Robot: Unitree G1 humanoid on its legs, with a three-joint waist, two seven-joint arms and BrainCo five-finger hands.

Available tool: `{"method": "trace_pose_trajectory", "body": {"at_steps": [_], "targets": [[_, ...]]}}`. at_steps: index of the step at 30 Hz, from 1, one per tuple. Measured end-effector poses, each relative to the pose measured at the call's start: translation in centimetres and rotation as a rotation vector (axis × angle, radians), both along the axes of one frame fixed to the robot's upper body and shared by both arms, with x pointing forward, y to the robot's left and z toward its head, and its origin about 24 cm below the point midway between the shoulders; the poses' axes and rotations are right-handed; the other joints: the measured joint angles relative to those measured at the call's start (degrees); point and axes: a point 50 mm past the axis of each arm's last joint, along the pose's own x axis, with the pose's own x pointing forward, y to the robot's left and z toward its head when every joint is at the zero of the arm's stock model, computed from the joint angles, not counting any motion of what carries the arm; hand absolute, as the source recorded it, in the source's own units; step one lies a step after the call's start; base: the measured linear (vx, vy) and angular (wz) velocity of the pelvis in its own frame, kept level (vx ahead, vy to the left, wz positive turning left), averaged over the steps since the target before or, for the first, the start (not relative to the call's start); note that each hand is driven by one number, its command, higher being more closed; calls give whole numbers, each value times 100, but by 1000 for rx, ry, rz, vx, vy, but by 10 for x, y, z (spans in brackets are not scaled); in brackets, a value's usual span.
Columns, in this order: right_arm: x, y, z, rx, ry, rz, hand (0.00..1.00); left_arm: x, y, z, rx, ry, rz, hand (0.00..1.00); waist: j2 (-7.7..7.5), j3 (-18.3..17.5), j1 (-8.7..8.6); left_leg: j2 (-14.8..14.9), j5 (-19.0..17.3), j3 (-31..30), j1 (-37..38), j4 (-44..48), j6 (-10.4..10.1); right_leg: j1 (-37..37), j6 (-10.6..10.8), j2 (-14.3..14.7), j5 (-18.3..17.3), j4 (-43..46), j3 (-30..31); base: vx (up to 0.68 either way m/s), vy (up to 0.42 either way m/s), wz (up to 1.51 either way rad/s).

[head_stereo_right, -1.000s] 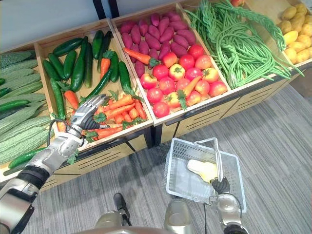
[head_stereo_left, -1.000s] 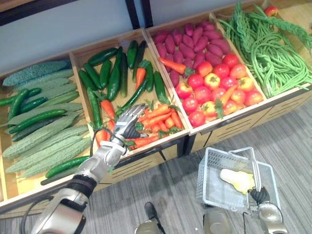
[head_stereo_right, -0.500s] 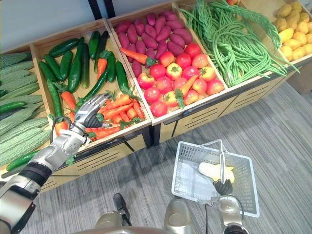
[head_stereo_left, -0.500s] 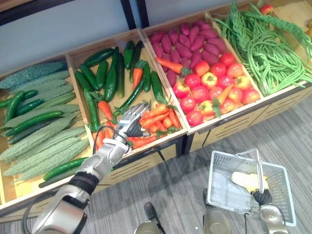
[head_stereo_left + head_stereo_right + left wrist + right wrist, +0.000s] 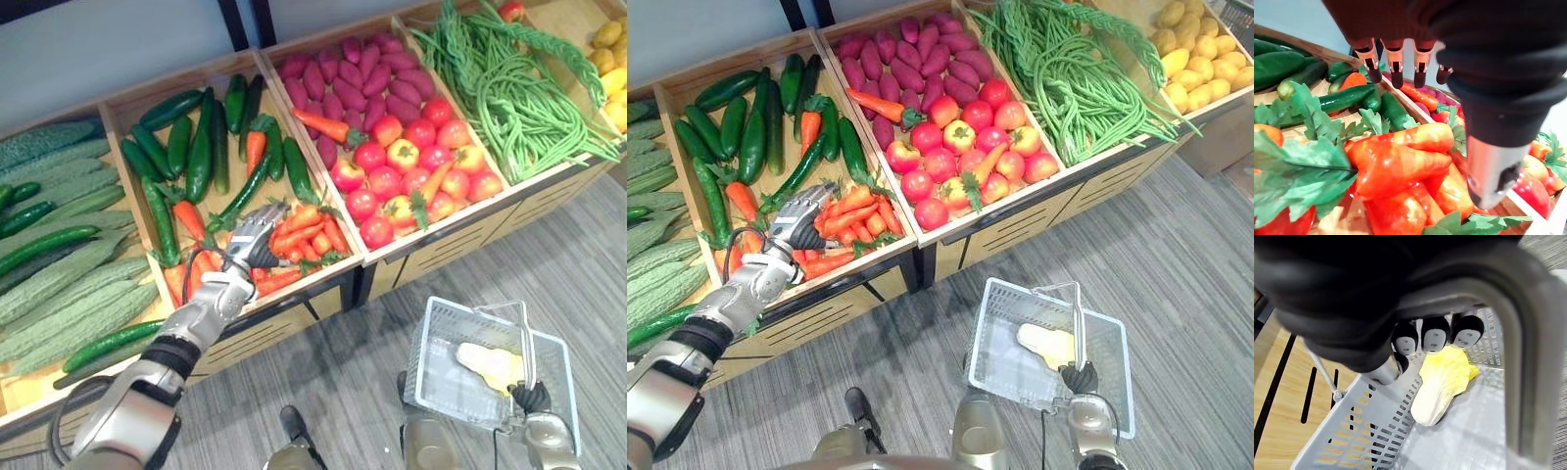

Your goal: Pick vegetable in the basket

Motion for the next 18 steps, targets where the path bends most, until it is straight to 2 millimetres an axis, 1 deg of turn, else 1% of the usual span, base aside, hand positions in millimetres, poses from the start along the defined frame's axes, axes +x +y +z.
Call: {"method": "trace_pose_trajectory", "body": {"at_steps": [5, 8, 10, 12, 15, 18], "targets": [[-1, -1, 0, -7, -2, -7, 100, 7, -7, 4, -26, -8, 2, 0, -32, 13, -34, 6, -1, 58, -10, 0, -1, -57, 1, 8, 8, 14, 57, 10, -1, -6], [1, 0, 2, -9, -11, -6, 100, 13, -13, 13, -33, -36, -2, 0, -101, 50, -29, 6, -2, 116, -106, -1, -2, -230, 1, 6, 8, 84, 123, 14, -5, -7], [2, 0, 2, -9, -15, -4, 100, 15, -13, 15, -34, -38, 6, 0, -117, 60, -30, 5, 2, 142, -153, 2, 3, -298, 10, 2, 14, 96, 145, 18, -7, -7], [5, 0, 4, -12, -27, 0, 100, 17, -11, 13, -31, -19, 27, 0, -130, 68, -47, 3, 5, 192, -176, 15, 6, -351, 7, 1, 35, 98, 185, 35, -2, -9], [7, 1, 6, -12, -42, 4, 100, 18, -10, 12, -25, -1, 40, 0, -151, 88, -140, 5, 5, 201, -182, 26, 5, -366, 8, 0, 37, 98, 193, 50, -1, -2], [10, 2, 8, -16, -57, 5, 100, 23, -9, 15, -24, 4, 77, 0, -193, 180, -151, 2, 0, 223, -205, 25, -1, -413, 8, -2, 38, 113, 212, 14, -4, -4]]}}
